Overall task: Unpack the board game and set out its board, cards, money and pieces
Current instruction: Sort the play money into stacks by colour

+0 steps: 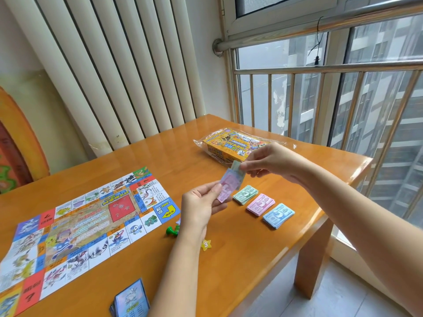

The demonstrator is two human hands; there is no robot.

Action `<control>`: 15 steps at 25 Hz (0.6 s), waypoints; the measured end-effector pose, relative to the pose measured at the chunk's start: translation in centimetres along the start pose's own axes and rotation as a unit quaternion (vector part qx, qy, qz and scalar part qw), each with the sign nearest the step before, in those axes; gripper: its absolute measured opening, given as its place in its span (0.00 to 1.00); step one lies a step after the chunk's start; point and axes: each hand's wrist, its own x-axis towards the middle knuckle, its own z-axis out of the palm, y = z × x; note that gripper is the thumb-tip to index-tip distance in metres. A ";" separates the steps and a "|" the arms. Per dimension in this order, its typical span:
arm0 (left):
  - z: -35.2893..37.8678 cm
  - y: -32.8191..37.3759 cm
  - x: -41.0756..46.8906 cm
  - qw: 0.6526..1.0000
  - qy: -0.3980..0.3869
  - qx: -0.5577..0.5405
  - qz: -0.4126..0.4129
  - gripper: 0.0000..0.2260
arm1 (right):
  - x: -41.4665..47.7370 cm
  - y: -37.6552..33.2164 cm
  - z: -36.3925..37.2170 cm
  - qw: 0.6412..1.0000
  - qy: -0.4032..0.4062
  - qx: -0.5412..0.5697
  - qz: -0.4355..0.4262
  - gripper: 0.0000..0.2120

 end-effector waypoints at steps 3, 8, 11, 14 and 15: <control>-0.8 -0.3 0.7 0.994 0.052 -0.087 -0.046 0.04 | 0.0 1.6 -0.4 0.993 0.040 0.076 0.083 0.05; -0.8 -0.5 0.6 0.990 0.049 -0.113 -0.075 0.05 | 0.2 3.3 -0.5 0.982 0.041 0.100 0.153 0.03; -0.5 -0.6 0.5 0.990 0.044 -0.101 -0.085 0.05 | 0.2 3.3 -0.4 0.982 0.038 0.095 0.157 0.03; -0.3 -0.7 0.4 0.988 0.027 -0.117 -0.094 0.05 | 0.4 3.2 -0.2 0.990 0.041 0.075 0.108 0.04; -0.1 -0.7 0.4 0.986 0.016 -0.133 -0.095 0.05 | 0.4 2.9 -0.2 0.993 0.035 0.076 0.083 0.05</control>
